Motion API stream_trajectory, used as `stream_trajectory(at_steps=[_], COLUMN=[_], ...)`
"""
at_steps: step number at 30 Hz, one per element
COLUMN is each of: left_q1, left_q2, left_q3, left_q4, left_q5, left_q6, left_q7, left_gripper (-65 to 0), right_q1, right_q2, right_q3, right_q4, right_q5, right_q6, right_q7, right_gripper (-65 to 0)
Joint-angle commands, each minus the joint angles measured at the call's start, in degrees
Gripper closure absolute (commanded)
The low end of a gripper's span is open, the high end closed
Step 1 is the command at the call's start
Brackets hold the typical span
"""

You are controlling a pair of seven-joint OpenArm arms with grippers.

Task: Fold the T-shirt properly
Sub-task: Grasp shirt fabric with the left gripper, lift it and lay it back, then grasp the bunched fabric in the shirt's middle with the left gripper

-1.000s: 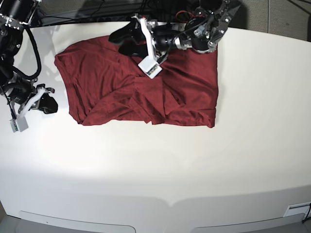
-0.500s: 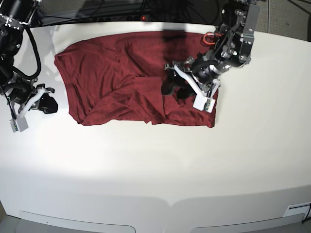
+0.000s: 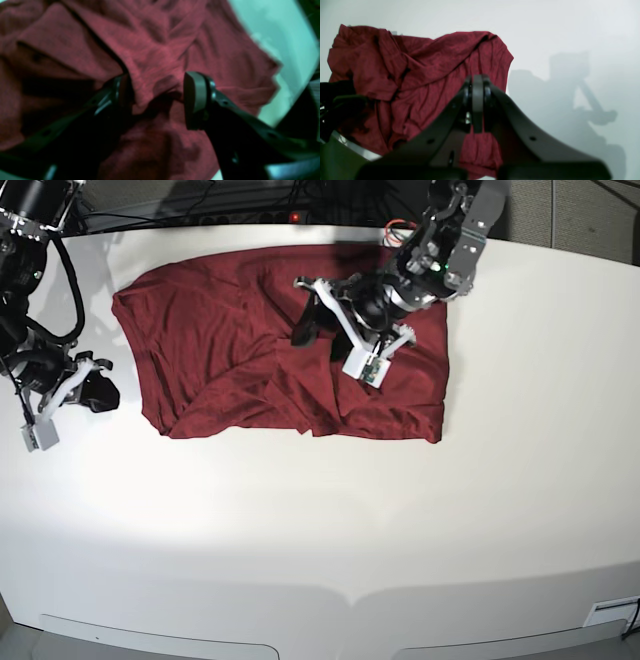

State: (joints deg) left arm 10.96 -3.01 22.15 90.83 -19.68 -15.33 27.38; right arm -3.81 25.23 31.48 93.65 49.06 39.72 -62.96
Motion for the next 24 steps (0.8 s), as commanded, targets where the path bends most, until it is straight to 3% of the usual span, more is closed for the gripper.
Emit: stream_trajectory(at_steps=[1,11,24], left_q1=[-0.5,-0.7,-10.2], left_q2=[0.3,2.4,10.9], left_q3=[0.1,0.1,0.1], left_q4=[1.0,0.8,-11.4], left_q5=[-0.7,-1.3,-1.3], left_q6=[-0.3,-0.5,-0.5], left_q7=[-1.8,-3.5,-5.4], left_gripper=[-30.7,-30.7,-30.7], right_q1=[0.8,0.8,0.8], right_q2=[1.1,1.1,1.1], right_q3=[0.4,0.4,0.4], right_q4=[0.9,0.9,0.9], right_q5=[1.1,1.1,1.1], right_q6=[0.3,0.3,0.3], right_q7=[0.9,0.8,0.8], right_gripper=[0.0,0.0,0.0])
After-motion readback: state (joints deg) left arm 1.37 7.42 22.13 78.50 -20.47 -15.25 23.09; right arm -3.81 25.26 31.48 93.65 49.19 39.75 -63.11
